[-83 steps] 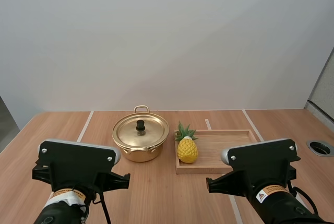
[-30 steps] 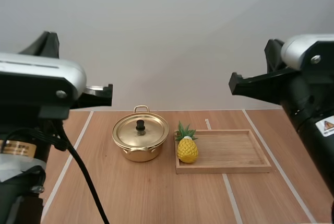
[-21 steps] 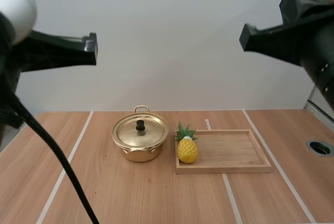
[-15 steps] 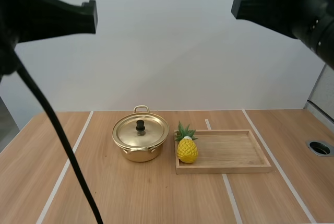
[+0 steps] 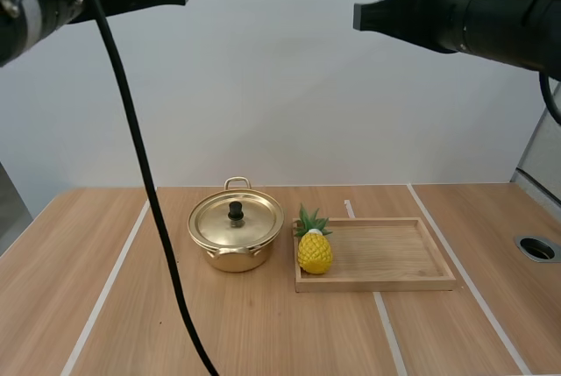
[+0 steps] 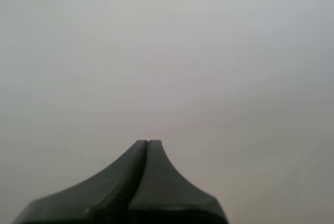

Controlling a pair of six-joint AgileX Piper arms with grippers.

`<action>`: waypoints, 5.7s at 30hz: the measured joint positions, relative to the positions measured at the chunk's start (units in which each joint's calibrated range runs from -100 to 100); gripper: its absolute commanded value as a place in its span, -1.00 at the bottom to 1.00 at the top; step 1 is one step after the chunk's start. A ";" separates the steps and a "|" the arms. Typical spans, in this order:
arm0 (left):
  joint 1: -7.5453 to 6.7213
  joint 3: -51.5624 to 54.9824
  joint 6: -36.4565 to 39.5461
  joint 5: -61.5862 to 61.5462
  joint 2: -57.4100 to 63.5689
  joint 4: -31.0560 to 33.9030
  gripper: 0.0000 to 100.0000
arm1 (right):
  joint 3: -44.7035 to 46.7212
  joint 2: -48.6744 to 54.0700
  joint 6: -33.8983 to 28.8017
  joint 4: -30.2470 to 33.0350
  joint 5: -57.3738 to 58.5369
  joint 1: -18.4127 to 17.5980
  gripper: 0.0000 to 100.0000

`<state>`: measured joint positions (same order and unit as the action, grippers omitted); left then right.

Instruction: Open the pot, put the pineapple inside, and close it

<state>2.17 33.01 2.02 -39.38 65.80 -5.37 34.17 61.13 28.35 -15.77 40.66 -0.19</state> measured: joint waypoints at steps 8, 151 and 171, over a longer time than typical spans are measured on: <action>0.00 -0.61 -1.98 -7.13 -6.97 -0.55 -1.00 | 0.00 -5.79 1.65 0.00 3.19 0.00 -1.00; 0.00 3.54 -36.99 -32.47 -64.32 -28.13 1.00 | 0.00 -12.60 6.38 -5.21 28.01 -0.01 -1.00; 0.00 3.54 -39.59 -28.68 -64.42 -29.30 1.00 | 0.00 -12.60 6.38 -6.03 30.28 -0.01 -1.00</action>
<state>2.17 36.54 -37.57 -68.05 1.38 -34.68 34.17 48.54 34.73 -21.80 70.93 -0.20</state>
